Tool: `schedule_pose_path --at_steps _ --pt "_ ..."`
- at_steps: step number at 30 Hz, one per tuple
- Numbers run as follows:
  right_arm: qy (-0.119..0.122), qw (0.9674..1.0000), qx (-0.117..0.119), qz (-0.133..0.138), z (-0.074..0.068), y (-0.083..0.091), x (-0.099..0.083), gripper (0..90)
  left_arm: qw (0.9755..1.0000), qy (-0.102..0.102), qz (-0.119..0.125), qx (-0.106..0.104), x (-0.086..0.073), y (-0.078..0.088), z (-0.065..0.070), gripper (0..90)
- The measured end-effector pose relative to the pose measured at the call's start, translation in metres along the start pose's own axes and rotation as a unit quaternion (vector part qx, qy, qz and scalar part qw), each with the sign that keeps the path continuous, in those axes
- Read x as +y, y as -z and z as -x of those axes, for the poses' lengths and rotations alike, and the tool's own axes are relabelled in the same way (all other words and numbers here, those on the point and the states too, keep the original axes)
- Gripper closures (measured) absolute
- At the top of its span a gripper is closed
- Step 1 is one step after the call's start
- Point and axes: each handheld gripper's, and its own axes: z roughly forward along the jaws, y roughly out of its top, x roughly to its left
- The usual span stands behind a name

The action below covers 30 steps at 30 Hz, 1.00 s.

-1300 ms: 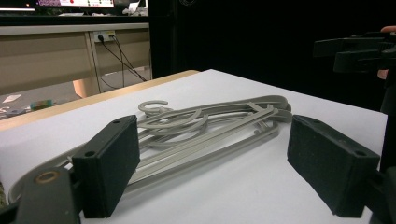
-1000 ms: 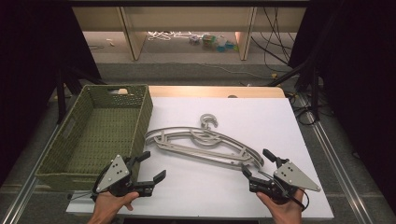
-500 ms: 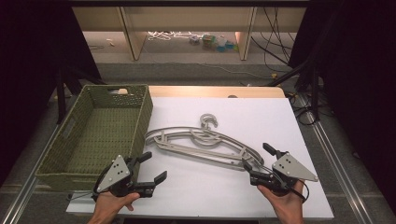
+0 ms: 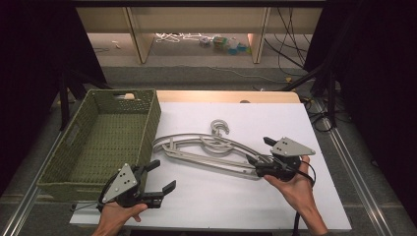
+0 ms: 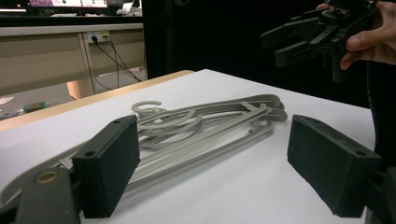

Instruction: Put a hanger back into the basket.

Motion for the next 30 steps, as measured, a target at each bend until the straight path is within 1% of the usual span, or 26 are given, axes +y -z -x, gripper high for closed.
schedule_pose_path --at_steps 1,2,4,5,8,10,11,13,14,15,16,17,18,19,21,22,23,24,25,26,27,28,29,30 --pt "-0.002 0.9999 0.005 -0.010 0.001 -0.002 0.001 23.0 1.0000 0.000 0.000 0.001 0.000 0.000 0.000 16.3" --pt "-0.002 0.9999 0.005 -0.010 0.001 -0.002 0.001 23.0 1.0000 0.000 0.000 0.001 0.000 0.000 0.000 16.3" --pt "0.002 0.9994 0.015 -0.031 0.005 -0.007 0.002 23.2 1.0000 -0.001 0.000 0.001 0.000 0.000 0.000 16.3" --pt "0.008 0.9994 0.009 -0.033 0.007 -0.010 0.002 23.1 1.0000 -0.002 0.000 0.001 0.000 0.000 0.000 16.3" --pt "0.005 0.9981 0.020 -0.059 0.013 -0.015 0.005 23.2 1.0000 -0.002 -0.002 0.000 0.000 0.000 0.000 16.3" --pt "0.006 0.9979 0.020 -0.061 0.020 -0.021 0.006 23.5 1.0000 -0.002 -0.001 0.000 0.000 0.000 0.000 16.3" --pt "0.004 0.9973 0.029 -0.067 0.024 -0.024 0.007 23.8 1.0000 -0.002 -0.002 -0.001 0.000 -0.001 -0.001 16.3" --pt "0.001 0.9966 0.032 -0.076 0.031 -0.030 0.009 24.6 1.0000 0.000 0.000 -0.001 0.000 -0.001 0.000 16.3" --pt "0.000 0.9958 0.038 -0.083 0.034 -0.034 0.010 25.3 1.0000 0.000 0.000 -0.002 0.000 -0.001 0.000 16.3" --pt "0.007 0.9955 0.042 -0.085 0.038 -0.039 0.011 26.3 1.0000 0.001 0.001 -0.002 0.000 -0.002 0.000 16.3" --pt "0.004 0.9951 0.043 -0.089 0.040 -0.044 0.011 26.9 1.0000 0.001 0.001 -0.002 0.000 -0.002 0.000 16.3" --pt "0.009 0.9940 0.049 -0.097 0.042 -0.048 0.012 27.4 1.0000 0.005 0.000 -0.003 0.000 -0.002 0.001 16.3" --pt "0.009 0.9940 0.049 -0.097 0.042 -0.048 0.012 27.4 1.0000 0.005 0.000 -0.003 0.000 -0.002 0.001 16.3" --pt "0.013 0.9926 0.049 -0.110 0.044 -0.057 0.012 28.9 1.0000 0.001 0.000 -0.004 0.000 -0.002 0.000 16.3" --pt "0.015 0.9904 0.062 -0.123 0.047 -0.065 0.012 30.3 1.0000 0.002 0.000 -0.004 0.000 -0.002 0.000 16.3" --pt "0.014 0.9895 0.062 -0.129 0.047 -0.069 0.012 31.1 1.0000 0.004 -0.003 -0.004 0.000 -0.002 0.000 16.3" --pt "0.016 0.9877 0.068 -0.140 0.047 -0.073 0.011 31.3 1.0000 0.005 -0.003 -0.004 0.000 -0.002 0.000 16.3" --pt "0.020 0.9871 0.064 -0.145 0.047 -0.078 0.009 31.8 1.0000 0.004 -0.003 -0.004 0.000 -0.002 0.000 16.3" --pt "0.020 0.9871 0.064 -0.145 0.047 -0.078 0.009 31.8 1.0000 0.004 -0.003 -0.004 0.000 -0.002 0.000 16.3" --pt "0.021 0.9844 0.075 -0.158 0.048 -0.086 0.006 37.0 1.0000 0.003 -0.004 -0.004 0.000 -0.002 0.000 16.3" --pt "0.021 0.9844 0.075 -0.158 0.048 -0.086 0.006 37.0 1.0000 0.003 -0.004 -0.004 0.000 -0.002 0.000 16.3" --pt "0.021 0.9816 0.084 -0.170 0.051 -0.094 0.002 37.7 1.0000 0.002 -0.005 -0.006 0.000 -0.002 0.000 16.3" --pt "0.024 0.9812 0.082 -0.173 0.051 -0.098 0.000 39.2 1.0000 0.002 -0.005 -0.006 0.000 -0.002 0.000 16.2" --pt "0.025 0.9779 0.091 -0.187 0.052 -0.101 -0.001 40.3 1.0000 0.003 -0.005 -0.006 0.000 -0.002 0.000 16.3"
